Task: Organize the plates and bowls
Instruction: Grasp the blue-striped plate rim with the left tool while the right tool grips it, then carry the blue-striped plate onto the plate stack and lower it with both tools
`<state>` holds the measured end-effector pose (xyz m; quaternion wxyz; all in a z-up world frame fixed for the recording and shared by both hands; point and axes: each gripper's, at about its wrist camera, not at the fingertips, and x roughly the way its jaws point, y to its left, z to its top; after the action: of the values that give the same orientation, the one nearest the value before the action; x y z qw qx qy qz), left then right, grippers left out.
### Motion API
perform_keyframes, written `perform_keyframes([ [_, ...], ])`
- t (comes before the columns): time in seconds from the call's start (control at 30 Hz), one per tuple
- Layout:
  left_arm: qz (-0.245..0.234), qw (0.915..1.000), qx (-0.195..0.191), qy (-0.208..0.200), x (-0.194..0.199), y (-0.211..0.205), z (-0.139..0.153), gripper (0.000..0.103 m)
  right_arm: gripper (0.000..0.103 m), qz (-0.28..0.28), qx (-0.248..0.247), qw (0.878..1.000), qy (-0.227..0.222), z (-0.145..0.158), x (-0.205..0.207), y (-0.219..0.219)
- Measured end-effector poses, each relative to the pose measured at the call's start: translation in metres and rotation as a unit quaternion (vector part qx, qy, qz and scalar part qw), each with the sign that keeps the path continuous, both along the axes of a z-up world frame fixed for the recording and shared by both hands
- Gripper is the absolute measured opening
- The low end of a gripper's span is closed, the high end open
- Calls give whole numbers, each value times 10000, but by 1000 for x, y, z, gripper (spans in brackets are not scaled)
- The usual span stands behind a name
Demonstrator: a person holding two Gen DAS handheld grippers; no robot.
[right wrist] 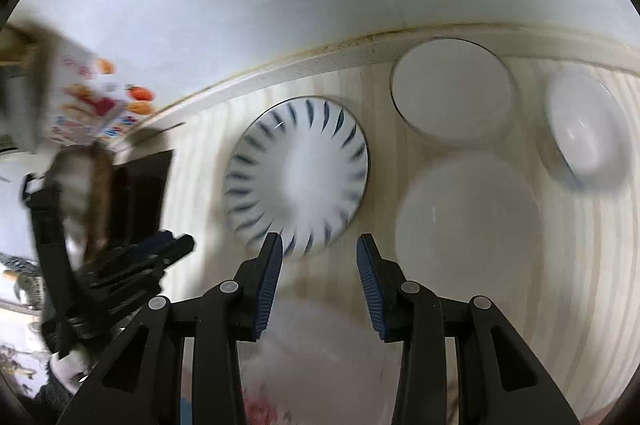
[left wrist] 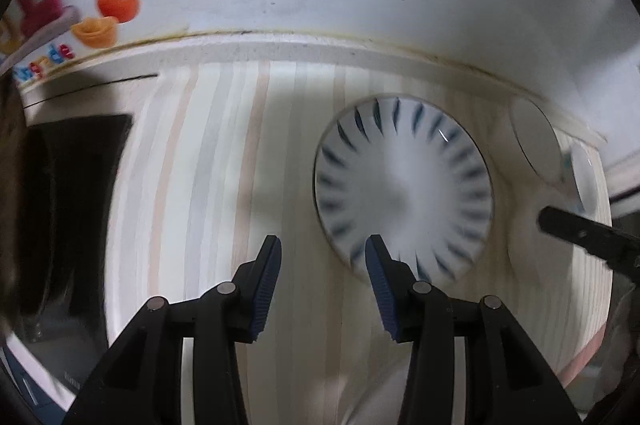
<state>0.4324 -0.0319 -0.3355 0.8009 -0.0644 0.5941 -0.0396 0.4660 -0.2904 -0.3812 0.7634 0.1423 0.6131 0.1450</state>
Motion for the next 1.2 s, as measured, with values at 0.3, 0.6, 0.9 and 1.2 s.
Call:
perform_keyframes([
  [0.3, -238, 9961, -300, 797, 52, 1, -49, 41, 42, 336, -642, 9947, 728, -64, 75, 17],
  [0.6, -526, 9939, -319, 916, 62, -10, -70, 28, 20, 460, -978, 9899, 913, -91, 90, 21],
  [0.9, -523, 9963, -136, 675, 45, -17, -53, 28, 15, 411, -941, 9914, 815, -89, 82, 12],
  [1.2, -506, 9968, -162, 589, 17, -16, -16, 28, 15, 429, -739, 9939, 697, -60, 62, 1],
])
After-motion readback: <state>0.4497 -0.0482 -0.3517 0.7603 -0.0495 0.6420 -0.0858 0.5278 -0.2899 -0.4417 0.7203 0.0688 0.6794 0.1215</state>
